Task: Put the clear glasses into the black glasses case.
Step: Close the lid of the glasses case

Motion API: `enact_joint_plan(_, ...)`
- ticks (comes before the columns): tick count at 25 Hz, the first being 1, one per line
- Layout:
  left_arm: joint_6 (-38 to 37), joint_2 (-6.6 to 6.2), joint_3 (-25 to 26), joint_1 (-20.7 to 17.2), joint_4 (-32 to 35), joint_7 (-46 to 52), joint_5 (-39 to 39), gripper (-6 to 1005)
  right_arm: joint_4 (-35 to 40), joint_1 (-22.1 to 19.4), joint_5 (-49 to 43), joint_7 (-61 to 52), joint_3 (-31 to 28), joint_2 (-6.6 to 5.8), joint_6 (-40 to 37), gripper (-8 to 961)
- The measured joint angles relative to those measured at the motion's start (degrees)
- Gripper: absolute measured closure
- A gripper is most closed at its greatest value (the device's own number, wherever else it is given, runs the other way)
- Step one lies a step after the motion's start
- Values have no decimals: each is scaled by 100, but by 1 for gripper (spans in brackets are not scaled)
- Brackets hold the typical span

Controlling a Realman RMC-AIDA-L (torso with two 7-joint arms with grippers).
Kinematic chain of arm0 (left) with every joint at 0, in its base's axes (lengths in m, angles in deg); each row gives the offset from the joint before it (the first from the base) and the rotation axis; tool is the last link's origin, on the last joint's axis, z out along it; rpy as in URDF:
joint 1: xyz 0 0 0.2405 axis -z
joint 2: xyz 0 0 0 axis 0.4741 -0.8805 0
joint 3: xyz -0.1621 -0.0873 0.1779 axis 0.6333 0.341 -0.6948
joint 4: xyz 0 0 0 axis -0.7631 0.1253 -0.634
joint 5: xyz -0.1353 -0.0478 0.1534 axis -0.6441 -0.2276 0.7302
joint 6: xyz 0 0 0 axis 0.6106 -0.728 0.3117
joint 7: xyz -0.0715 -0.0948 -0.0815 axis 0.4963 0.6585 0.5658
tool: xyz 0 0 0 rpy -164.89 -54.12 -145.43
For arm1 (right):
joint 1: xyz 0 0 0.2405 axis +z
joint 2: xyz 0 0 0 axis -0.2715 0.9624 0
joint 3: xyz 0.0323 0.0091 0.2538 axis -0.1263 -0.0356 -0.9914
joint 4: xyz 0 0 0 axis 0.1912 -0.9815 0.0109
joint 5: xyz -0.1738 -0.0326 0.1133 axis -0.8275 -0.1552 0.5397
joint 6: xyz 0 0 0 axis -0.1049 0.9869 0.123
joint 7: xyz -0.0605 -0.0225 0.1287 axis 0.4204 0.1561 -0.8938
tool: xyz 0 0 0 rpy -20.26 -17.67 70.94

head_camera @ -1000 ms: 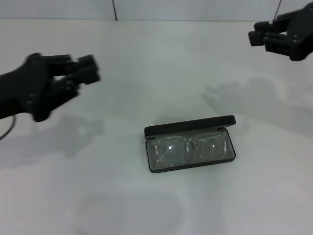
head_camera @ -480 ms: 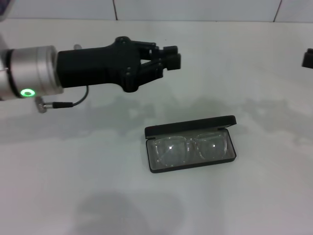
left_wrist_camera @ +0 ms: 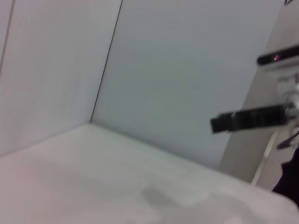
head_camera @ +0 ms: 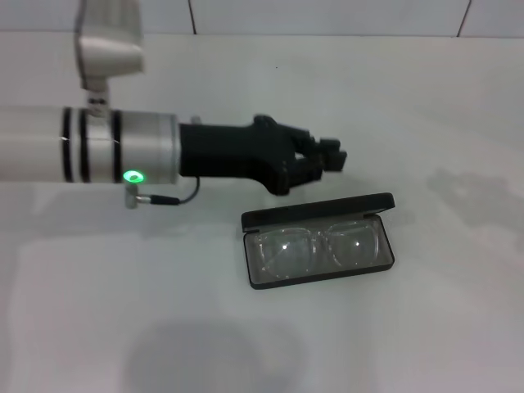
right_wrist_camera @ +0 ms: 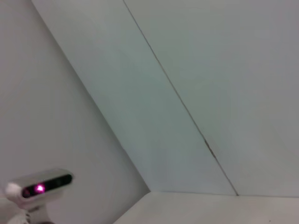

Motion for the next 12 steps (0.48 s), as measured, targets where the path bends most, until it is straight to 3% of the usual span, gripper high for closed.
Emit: enact_joint_plan(12, 713, 38, -248, 42, -831, -488, -96, 831, -794, 226, -26, 276, 74, 8, -94, 765)
